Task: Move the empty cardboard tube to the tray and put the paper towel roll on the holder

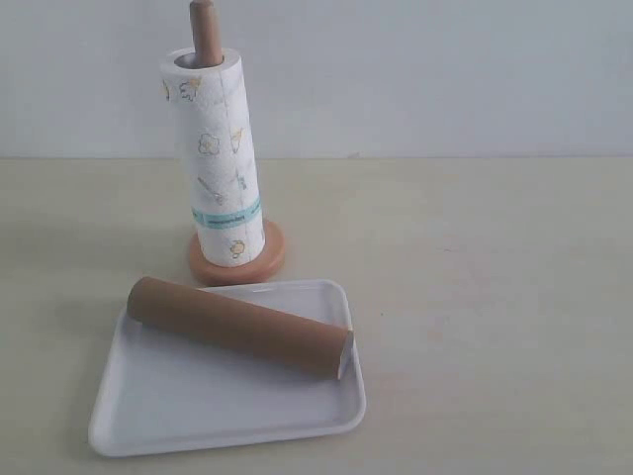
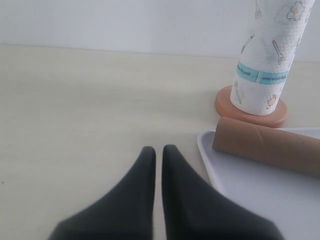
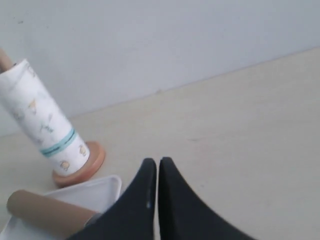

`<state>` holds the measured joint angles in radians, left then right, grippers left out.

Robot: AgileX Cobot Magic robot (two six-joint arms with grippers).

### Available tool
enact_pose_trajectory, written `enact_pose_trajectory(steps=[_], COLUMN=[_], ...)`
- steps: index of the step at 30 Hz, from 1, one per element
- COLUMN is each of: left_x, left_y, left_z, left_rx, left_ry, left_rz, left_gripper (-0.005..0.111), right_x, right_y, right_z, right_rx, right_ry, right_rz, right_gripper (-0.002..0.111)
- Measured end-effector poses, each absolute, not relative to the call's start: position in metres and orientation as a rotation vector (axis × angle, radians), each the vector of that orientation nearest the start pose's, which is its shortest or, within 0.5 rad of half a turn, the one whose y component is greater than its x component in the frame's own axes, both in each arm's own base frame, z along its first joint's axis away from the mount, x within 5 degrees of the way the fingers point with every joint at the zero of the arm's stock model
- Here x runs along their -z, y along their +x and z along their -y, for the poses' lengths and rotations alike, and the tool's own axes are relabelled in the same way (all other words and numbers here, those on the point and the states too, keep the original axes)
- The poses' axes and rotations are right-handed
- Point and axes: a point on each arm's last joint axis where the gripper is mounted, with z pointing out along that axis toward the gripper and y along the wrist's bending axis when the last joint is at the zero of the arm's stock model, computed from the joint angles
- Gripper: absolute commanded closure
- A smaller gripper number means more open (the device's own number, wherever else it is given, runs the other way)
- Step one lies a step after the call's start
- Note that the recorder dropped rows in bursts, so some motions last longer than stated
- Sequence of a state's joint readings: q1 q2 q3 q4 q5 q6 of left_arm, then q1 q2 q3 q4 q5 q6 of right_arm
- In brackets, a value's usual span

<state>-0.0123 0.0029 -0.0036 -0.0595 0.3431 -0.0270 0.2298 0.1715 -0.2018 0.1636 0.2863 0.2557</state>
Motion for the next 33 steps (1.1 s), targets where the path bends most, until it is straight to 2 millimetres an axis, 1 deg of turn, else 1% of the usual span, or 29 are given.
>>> enact_pose_trajectory(steps=[5,7,10,12,14,16,33], left_x=[-0.183,-0.183,-0.183,-0.183,-0.183,-0.183,-0.183], left_y=[0.054,0.054,0.054,0.054,0.054,0.054,0.054], left_z=[0.002,0.002,0.002,0.002,0.002,0.002,0.002], left_rx=[0.085,0.085,0.085,0.085,0.085,0.085,0.085], left_ry=[-0.05,-0.05,-0.05,-0.05,-0.05,-0.05,-0.05], left_rz=[-1.826,-1.826,-1.826,-1.826,-1.826,-1.826,-1.826], left_gripper=[0.103,0.103,0.103,0.103,0.103,0.103,0.103], right_x=[-0.217,-0.207,-0.205,-0.202,-0.191,-0.184,-0.181], right_y=[0.054,0.055,0.055,0.055,0.054,0.052,0.052], right_z=[-0.013,-0.013,-0.013,-0.013,-0.014,-0.015,-0.013], right_rx=[-0.501,-0.466,-0.41,-0.353,-0.295,-0.268,-0.246], right_ry=[0.157,0.132,0.076,0.013,-0.065,-0.102,-0.094], right_rz=[-1.605,-1.595,-1.602,-1.636,-1.747,-1.808,-1.846], right_gripper=[0.107,0.107,0.107,0.107,0.107,0.107,0.107])
